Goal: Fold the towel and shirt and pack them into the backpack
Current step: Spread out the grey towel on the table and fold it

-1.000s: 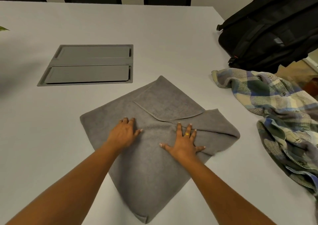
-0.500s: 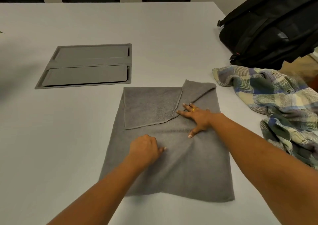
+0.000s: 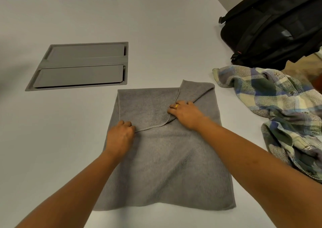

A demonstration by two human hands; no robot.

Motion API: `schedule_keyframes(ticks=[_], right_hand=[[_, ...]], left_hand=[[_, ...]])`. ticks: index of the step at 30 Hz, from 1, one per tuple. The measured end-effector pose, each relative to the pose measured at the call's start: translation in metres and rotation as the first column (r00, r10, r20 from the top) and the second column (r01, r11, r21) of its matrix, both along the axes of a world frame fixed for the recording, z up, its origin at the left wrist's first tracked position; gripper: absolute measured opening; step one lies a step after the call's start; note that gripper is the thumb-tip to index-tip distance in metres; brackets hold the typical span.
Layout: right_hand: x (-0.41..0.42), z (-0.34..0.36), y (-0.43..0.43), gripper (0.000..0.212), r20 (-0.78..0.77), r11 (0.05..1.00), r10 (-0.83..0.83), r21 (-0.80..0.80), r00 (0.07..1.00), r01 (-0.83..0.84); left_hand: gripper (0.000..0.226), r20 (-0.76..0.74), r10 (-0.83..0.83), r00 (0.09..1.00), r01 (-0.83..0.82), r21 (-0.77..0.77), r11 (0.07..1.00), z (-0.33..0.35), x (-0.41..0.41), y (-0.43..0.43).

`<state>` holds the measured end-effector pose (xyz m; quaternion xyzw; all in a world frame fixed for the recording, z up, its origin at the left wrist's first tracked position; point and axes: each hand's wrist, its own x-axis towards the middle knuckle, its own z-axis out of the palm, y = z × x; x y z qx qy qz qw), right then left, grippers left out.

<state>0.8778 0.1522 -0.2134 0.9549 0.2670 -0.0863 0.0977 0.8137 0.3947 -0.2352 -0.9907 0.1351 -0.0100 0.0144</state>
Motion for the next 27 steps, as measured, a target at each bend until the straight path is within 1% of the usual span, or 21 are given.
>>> schedule_keyframes(ticks=[1,3,7,9,10,11,12,13,14,17,19,20,22,24,26,27], right_hand=[[0.000,-0.001,0.002,0.041,0.026,0.997,0.024,-0.068,0.999,-0.022],[0.001,-0.002,0.001,0.037,0.082,0.992,0.014,-0.126,0.997,-0.004],[0.000,0.003,-0.011,0.031,0.167,0.992,-0.027,-0.117,0.986,0.047],[-0.001,0.006,-0.018,0.028,0.224,0.996,0.010,-0.092,0.975,0.011],[-0.003,0.009,-0.022,0.027,0.240,0.997,0.037,-0.074,0.970,-0.019],[-0.007,0.011,-0.024,0.028,0.209,0.998,0.050,-0.057,0.977,-0.039],[-0.011,0.013,-0.026,0.029,0.145,0.999,0.038,-0.020,0.989,-0.035],[-0.016,0.016,-0.028,0.029,0.071,1.000,0.000,0.016,0.997,-0.001],[-0.023,0.019,-0.031,0.027,0.028,0.998,-0.044,0.042,0.999,0.042],[-0.041,0.023,-0.047,0.024,0.027,0.991,-0.132,0.019,0.991,0.132],[-0.054,0.023,-0.059,0.021,0.020,0.982,-0.187,-0.006,0.982,0.187],[-0.062,0.023,-0.063,0.020,0.026,0.976,-0.218,0.026,0.976,0.217],[-0.081,0.025,-0.066,0.023,0.038,0.958,-0.254,0.149,0.966,0.246],[-0.103,0.026,-0.061,0.027,0.022,0.931,-0.244,0.284,0.970,0.228],[-0.124,0.027,-0.055,0.028,-0.055,0.905,-0.197,0.373,0.979,0.203],[-0.132,0.026,-0.052,0.027,-0.104,0.902,-0.165,0.386,0.981,0.192]], left_hand=[[0.020,0.007,-0.010,1.000,0.011,-0.004,1.000,0.001,0.001,0.002],[0.018,0.005,-0.021,1.000,0.021,-0.012,1.000,0.001,0.003,0.006],[0.022,0.012,0.006,1.000,-0.006,-0.018,1.000,-0.003,0.007,0.012],[0.019,0.022,0.025,0.999,-0.024,-0.063,0.998,-0.002,0.008,0.013],[0.015,0.028,0.039,0.999,-0.036,-0.111,0.993,0.001,0.007,0.012],[0.012,0.044,0.056,0.997,-0.048,-0.167,0.985,0.004,0.007,0.011],[0.010,0.064,0.079,0.995,-0.063,-0.220,0.973,0.007,0.007,0.011],[0.010,0.084,0.097,0.992,-0.071,-0.266,0.961,0.012,0.005,0.010],[0.008,0.095,0.112,0.989,-0.079,-0.301,0.950,0.016,0.003,0.010],[0.006,0.116,0.145,0.983,-0.095,-0.359,0.929,0.025,-0.006,0.017],[0.006,0.126,0.155,0.980,-0.098,-0.371,0.923,0.027,-0.014,0.026],[0.005,0.134,0.159,0.978,-0.097,-0.380,0.920,0.027,-0.019,0.030],[0.005,0.155,0.170,0.973,-0.096,-0.400,0.911,0.029,-0.029,0.036],[0.007,0.186,0.181,0.966,-0.097,-0.386,0.917,0.031,-0.040,0.042],[0.008,0.200,0.157,0.967,-0.086,-0.324,0.942,0.030,-0.052,0.048],[0.008,0.192,0.134,0.972,-0.075,-0.287,0.955,0.028,-0.059,0.052]])
